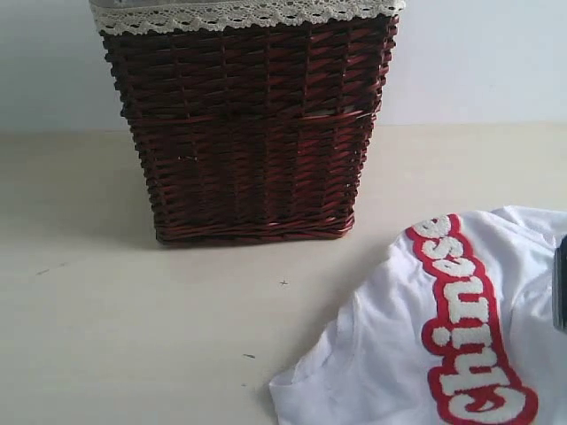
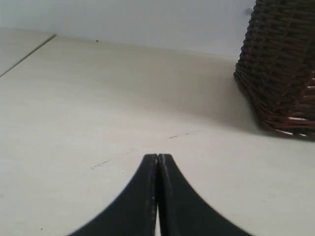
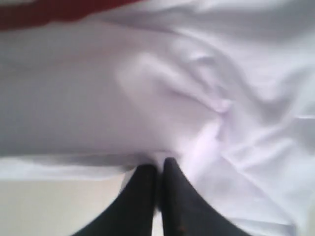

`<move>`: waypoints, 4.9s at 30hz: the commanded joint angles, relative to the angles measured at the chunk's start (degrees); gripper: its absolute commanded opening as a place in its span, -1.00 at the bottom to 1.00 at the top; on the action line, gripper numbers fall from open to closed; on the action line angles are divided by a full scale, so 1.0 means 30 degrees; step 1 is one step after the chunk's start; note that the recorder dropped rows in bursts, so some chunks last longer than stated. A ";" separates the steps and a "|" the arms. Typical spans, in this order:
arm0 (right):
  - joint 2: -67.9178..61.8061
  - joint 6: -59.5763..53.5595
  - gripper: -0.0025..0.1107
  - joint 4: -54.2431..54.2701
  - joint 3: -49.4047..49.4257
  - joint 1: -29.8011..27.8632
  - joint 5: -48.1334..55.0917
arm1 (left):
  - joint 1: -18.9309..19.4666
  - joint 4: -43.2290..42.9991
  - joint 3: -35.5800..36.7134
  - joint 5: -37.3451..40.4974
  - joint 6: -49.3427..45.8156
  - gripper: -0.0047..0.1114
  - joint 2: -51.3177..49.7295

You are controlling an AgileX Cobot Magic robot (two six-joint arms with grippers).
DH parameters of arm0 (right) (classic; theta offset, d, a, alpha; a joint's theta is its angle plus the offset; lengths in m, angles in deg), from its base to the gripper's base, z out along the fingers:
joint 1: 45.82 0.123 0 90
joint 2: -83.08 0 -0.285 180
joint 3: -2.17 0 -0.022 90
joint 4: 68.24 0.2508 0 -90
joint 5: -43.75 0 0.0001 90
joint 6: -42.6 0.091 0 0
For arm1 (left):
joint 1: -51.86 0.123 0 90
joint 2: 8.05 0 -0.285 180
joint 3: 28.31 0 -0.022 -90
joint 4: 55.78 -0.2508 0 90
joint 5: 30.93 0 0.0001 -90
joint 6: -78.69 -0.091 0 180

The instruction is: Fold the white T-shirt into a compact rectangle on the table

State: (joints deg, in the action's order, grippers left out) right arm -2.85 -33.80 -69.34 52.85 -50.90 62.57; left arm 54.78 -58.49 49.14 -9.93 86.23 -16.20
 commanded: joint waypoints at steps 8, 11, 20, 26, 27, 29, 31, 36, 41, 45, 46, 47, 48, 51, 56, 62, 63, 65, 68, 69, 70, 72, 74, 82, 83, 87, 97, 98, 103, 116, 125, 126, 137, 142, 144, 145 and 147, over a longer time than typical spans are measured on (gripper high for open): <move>0.2888 0.0006 -0.96 0.4549 -0.1532 -0.0083 -0.3405 | -0.0050 -0.0002 -0.0077 -0.0252 0.0041 -0.92 0.0121; 0.2888 0.0006 -0.96 0.7650 -0.1532 -0.0083 -0.3960 | -0.0050 -0.0002 -0.0077 -0.0252 0.0041 -0.92 0.0121; 0.2888 -0.0492 -0.84 1.2829 -0.1532 -0.0083 -0.4118 | -0.0050 -0.0002 -0.0077 -0.0252 0.0041 -0.92 0.0121; 0.2934 -0.0426 -0.14 1.2973 -0.1532 -0.0083 -0.2803 | -0.0050 -0.0002 -0.0077 -0.0252 0.0041 -0.92 0.0121; 0.3527 -0.0426 -0.14 1.3501 -0.1532 -0.0083 -0.2593 | -0.0050 -0.0002 -0.0077 -0.0252 0.0041 -0.92 0.0121; 0.5101 -0.1496 -0.26 1.6692 -0.1634 -0.0083 0.0165 | -0.0050 -0.0002 -0.0077 -0.0252 0.0041 -0.92 0.0121; 0.4901 -0.5900 -0.67 1.7026 -0.1314 -0.0083 0.6739 | -0.0050 -0.0002 -0.0077 -0.0252 0.0041 -0.92 0.0121; 0.0222 -0.5024 -0.96 1.0191 -0.1137 -0.0083 0.8554 | -0.0050 -0.0002 -0.0077 -0.0252 -0.0015 -0.92 0.0121; -0.2454 -0.5961 -0.96 1.2274 -0.1208 -0.0083 0.2681 | -0.0050 -0.0002 -0.0077 -0.0252 -0.0015 -0.92 0.0121; -0.4866 -0.7494 -0.96 1.2952 -0.1421 -0.0083 0.4210 | -0.0050 -0.0002 -0.0077 -0.0252 -0.0015 -0.92 0.0121; -0.5314 -0.7494 -0.96 1.2952 -0.1421 -0.0083 0.4830 | -0.0050 -0.0002 -0.0077 -0.0252 -0.0015 -0.92 0.0121; -0.5793 -0.7494 -0.96 1.2727 -0.1421 0.0172 0.5814 | -0.0050 -0.0002 -0.0077 -0.0252 -0.0015 -0.92 0.0121; -0.5967 -0.7455 -0.96 1.2509 -0.1421 0.0484 0.6300 | -0.0050 -0.0002 -0.0077 -0.0252 0.0044 -0.92 0.0121; -0.6192 -0.7490 -0.96 1.2404 -0.1469 0.3295 0.7259 | -0.0050 -0.0002 -0.0077 -0.0252 0.0044 -0.92 0.0121; -0.6304 -0.7367 -0.96 1.4287 -0.3415 0.8326 0.5763 | -0.0050 -0.0002 -0.0077 -0.0252 0.0044 -0.92 0.0121; -0.5821 -0.4599 -0.96 1.6404 -0.4856 0.9645 0.5540 | -0.0050 -0.0002 -0.0077 -0.0252 0.0044 -0.92 0.0121; -0.5503 -0.3286 -0.96 1.5926 -0.4947 0.9645 0.5241 | -0.0050 -0.0002 -0.0077 -0.0252 0.0044 -0.92 0.0121; -0.4482 0.2142 -0.96 1.1159 -0.4994 0.9398 0.4412 | -0.0050 -0.0002 -0.0077 -0.0252 0.0006 -0.92 0.0121; -0.4264 0.8740 -0.96 0.3114 -0.4994 0.8942 0.4298 | -0.0050 -0.0002 -0.0077 -0.0252 0.0006 -0.92 0.0121; -0.4264 1.0224 -0.96 0.1284 -0.4994 0.8721 0.4260 | -0.0050 -0.0002 -0.0077 -0.0252 0.0006 -0.92 0.0121; -0.4264 1.1837 -0.96 -0.0639 -0.4994 0.8401 0.4110 | -0.0050 -0.0002 -0.0077 -0.0252 0.0006 -0.92 0.0121; -0.4365 1.3668 -0.96 -0.3037 -0.4994 0.7717 0.3504 | -0.0050 -0.0002 -0.0077 -0.0252 0.0006 -0.92 0.0121; -0.4861 1.3670 -0.96 -0.3393 -0.4994 0.6921 0.2818 | -0.0050 -0.0002 -0.0077 -0.0252 0.0006 -0.92 0.0121; -0.8543 1.3520 -0.96 -0.3048 -0.4994 0.7459 0.0965 | -0.0050 -0.0002 -0.0077 -0.0252 0.0006 -0.92 0.0121; -0.8841 1.3472 -0.96 -0.3048 -0.4994 0.7893 0.0965 | -0.0050 -0.0002 -0.0077 -0.0252 0.0006 -0.92 0.0121; -0.9504 1.1675 -0.96 -0.2655 -0.4994 0.9971 0.0334 | -0.0050 -0.0002 -0.0077 -0.0252 0.0006 -0.92 0.0121; -0.9583 0.7012 -0.96 0.3355 -0.5980 1.3472 -0.0412 | -0.0050 -0.0002 -0.0077 -0.0252 0.0041 -0.92 0.0121; -0.9475 0.7012 -0.96 0.3731 -0.6074 1.3472 -0.0412 | -0.0050 -0.0002 -0.0077 -0.0252 0.0041 -0.92 0.0121; -0.7249 0.7053 -0.96 0.5479 -0.6218 1.3472 -0.0532 | -0.0050 -0.0002 -0.0077 -0.0252 0.0041 -0.92 0.0121; -0.0567 0.4691 -0.96 0.3543 -0.6054 1.0190 1.2313 | -0.0050 -0.0002 -0.0077 -0.0252 0.0041 -0.92 0.0121; -0.3898 -0.0208 -0.96 0.3410 -0.3083 0.7125 1.0954 | -0.0050 -0.0002 -0.0077 -0.0252 0.0041 -0.92 0.0121; -0.4210 -0.0210 -0.96 0.3410 -0.2834 0.7125 0.9864 | -0.0050 -0.0002 -0.0077 -0.0252 0.0041 -0.92 0.0121; -0.4784 0.0305 -0.96 0.9384 -0.2547 0.7125 -0.5110 | -0.0050 -0.0002 -0.0077 -0.0252 0.0041 -0.92 0.0121; -0.4784 0.0356 -0.96 0.9599 -0.3352 0.7125 -0.6271 | -0.0050 -0.0002 -0.0077 -0.0252 0.0041 -0.92 0.0121; -0.4904 0.0356 -0.96 0.9599 -0.3874 0.7125 -0.5963 | -0.0050 -0.0002 -0.0077 -0.0252 0.0041 -0.92 0.0121; -0.5022 0.0356 -0.96 0.9599 -0.4182 0.7125 -0.5914 | -0.0050 -0.0002 -0.0077 -0.0252 0.0041 -0.92 0.0121; -0.5485 0.0437 -0.96 0.9887 -0.4859 0.7125 -0.5887 | -0.0050 -0.0002 -0.0077 -0.0252 0.0041 -0.92 0.0121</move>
State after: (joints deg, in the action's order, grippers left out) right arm -17.84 -32.90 -40.70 40.61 -29.15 45.41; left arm 54.78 -58.49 49.14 -9.93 86.23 -16.20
